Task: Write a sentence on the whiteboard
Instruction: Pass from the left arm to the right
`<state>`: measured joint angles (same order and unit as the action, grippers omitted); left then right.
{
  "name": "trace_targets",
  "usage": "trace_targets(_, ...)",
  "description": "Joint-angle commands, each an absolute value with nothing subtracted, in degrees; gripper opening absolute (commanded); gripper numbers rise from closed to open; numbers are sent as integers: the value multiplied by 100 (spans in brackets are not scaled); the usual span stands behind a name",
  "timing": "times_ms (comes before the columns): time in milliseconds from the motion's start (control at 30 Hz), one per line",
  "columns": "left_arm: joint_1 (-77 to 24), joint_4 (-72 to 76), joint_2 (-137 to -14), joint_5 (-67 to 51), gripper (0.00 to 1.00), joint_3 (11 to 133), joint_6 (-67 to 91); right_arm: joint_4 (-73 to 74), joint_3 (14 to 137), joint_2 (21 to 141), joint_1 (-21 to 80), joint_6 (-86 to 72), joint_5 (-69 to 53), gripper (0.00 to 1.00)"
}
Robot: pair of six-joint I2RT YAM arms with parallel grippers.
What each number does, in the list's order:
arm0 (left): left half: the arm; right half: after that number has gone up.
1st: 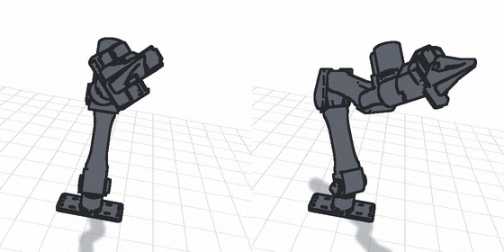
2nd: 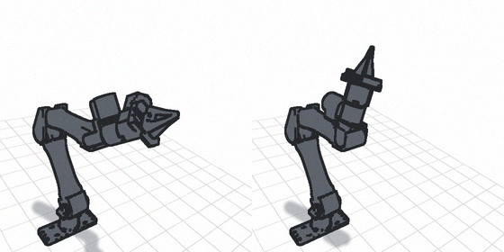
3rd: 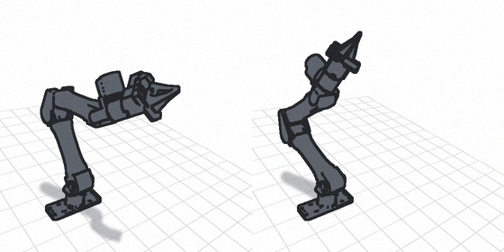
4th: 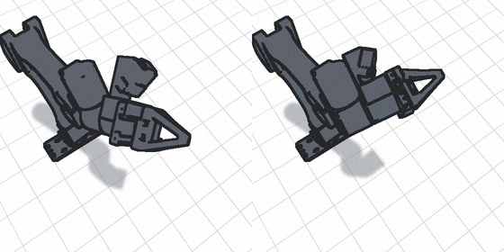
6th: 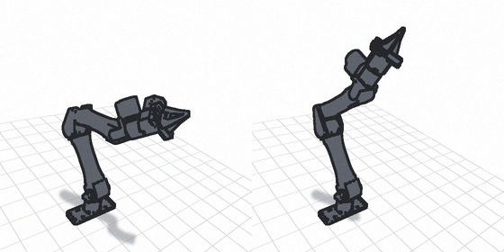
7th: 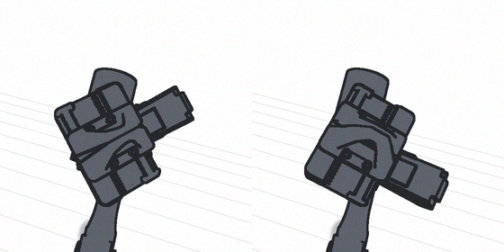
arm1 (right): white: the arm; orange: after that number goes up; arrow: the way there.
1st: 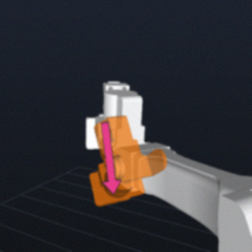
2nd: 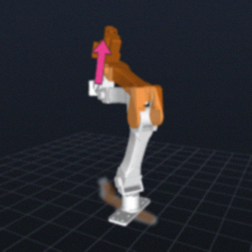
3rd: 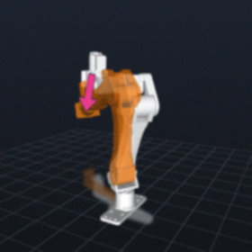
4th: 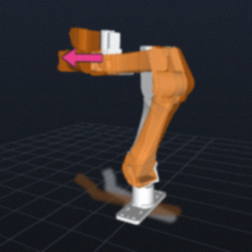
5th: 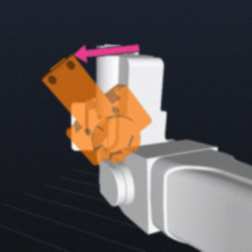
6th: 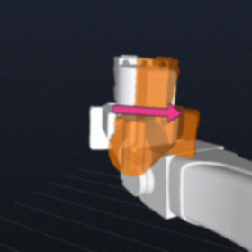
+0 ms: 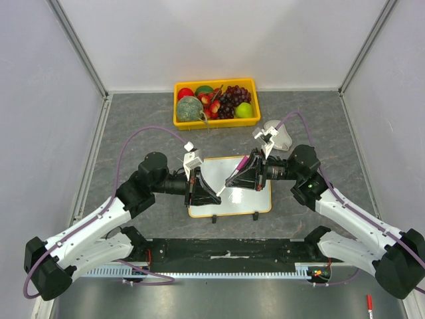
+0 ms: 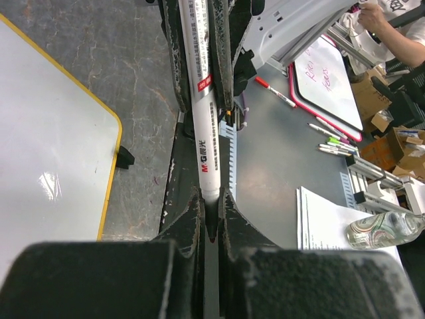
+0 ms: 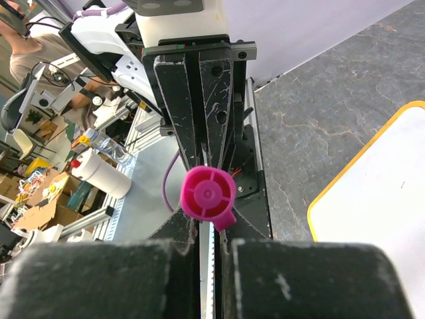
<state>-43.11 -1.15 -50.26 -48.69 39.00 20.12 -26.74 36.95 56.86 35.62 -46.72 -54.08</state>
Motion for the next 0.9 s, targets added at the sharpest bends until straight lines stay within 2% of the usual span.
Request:
trace_targets(0,-4307,35,-5001,-4826,2,3938,1696,-2312,3744,5634,3560,-4492,-5511,0)
trace_targets(167,-4307,-254,-5019,-4404,3,3946,1609,-2198,3735,5537,3560,-4351,-5371,0)
trace_targets(267,-4307,-421,-4975,-3992,26,3955,1608,-2075,3735,5476,3559,-4228,-5230,0)
trace_targets(367,-4307,-545,-4861,-3430,68,3920,1661,-1864,3753,5432,3551,-4087,-4985,0)
trace_targets(400,-4298,-580,-4791,-3254,79,3903,1705,-1759,3762,5406,3559,-4009,-4862,0)
trace_targets(467,-4254,-641,-4720,-2919,88,3885,1749,-1400,3797,5327,3551,-3781,-4563,0)
trace_targets(633,-3746,-896,-4799,-2383,93,3859,2038,-818,3806,5028,3551,-3375,-3588,0)
trace_targets(867,-2006,-1090,-4694,-2338,93,3446,2750,-519,3727,4694,3551,-3129,-2690,0)
